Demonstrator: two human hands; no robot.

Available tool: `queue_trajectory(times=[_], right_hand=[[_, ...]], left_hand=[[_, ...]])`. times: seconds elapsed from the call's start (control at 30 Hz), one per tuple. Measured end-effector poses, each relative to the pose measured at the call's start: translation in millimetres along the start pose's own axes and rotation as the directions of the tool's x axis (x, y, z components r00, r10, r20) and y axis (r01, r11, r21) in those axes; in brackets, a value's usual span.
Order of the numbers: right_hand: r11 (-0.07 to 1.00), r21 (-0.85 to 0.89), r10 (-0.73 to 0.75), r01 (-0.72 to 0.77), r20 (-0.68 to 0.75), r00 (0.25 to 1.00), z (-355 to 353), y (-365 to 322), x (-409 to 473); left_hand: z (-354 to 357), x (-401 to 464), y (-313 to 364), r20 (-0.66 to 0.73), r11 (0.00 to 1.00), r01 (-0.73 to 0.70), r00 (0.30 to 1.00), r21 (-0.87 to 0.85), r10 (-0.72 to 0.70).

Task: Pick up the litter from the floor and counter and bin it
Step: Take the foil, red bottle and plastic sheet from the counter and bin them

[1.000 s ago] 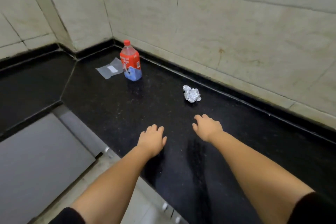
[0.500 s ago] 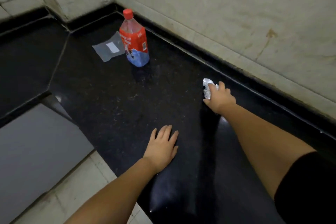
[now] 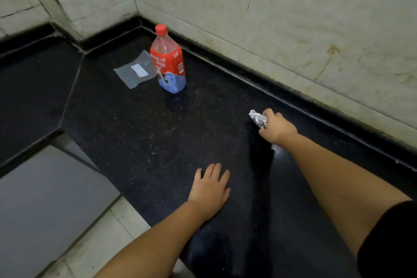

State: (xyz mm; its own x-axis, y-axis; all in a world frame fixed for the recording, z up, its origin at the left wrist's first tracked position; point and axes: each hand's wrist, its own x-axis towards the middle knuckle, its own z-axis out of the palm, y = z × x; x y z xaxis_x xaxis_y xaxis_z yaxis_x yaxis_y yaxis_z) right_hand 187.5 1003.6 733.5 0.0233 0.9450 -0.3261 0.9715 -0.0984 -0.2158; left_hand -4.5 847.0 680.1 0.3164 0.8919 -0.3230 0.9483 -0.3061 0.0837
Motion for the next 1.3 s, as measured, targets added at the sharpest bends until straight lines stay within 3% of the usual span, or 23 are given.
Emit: queue_trajectory(times=[0.13, 0.23, 0.4, 0.57, 0.67, 0.87, 1.0, 1.3], right_hand=[[0.994, 0.088, -0.063, 0.067, -0.045, 0.997, -22, -40, -5], [0.972, 0.136, -0.189, 0.194, -0.044, 0.981, -37, -88, -7], [0.865, 0.22, -0.446, 0.45, -0.073, 0.892, -42, -189, 7], [0.831, 0.194, -0.45, 0.521, -0.317, 0.835, -56, -304, 28], [0.875, 0.157, -0.355, 0.458, -0.435, 0.827, -73, -338, 51], [0.958, 0.054, -0.257, 0.282, -0.271, 0.927, -79, -347, 102], [0.972, 0.003, -0.222, 0.236, -0.336, 0.915, -69, -354, 107], [0.974, 0.002, -0.209, 0.227, -0.385, 0.899, -65, -364, 114]], left_hand=[[-14, 8, -30, -0.012, 0.987, -0.156, 0.988, 0.042, 0.156], [-36, 16, -77, -0.045, 0.978, -0.199, 0.978, 0.07, 0.202], [-71, 34, -199, -0.096, 0.988, -0.126, 0.986, 0.09, 0.134], [-110, 58, -326, -0.134, 0.998, 0.035, 0.991, 0.056, -0.028], [-126, 80, -375, -0.112, 0.991, 0.106, 0.989, 0.077, -0.097], [-133, 135, -410, -0.057, 0.964, -0.019, 0.998, 0.264, 0.035], [-124, 171, -423, 0.032, 0.951, -0.041, 0.999, 0.305, 0.032], [-118, 197, -430, 0.043, 0.993, 0.014, 0.999, 0.114, -0.019]])
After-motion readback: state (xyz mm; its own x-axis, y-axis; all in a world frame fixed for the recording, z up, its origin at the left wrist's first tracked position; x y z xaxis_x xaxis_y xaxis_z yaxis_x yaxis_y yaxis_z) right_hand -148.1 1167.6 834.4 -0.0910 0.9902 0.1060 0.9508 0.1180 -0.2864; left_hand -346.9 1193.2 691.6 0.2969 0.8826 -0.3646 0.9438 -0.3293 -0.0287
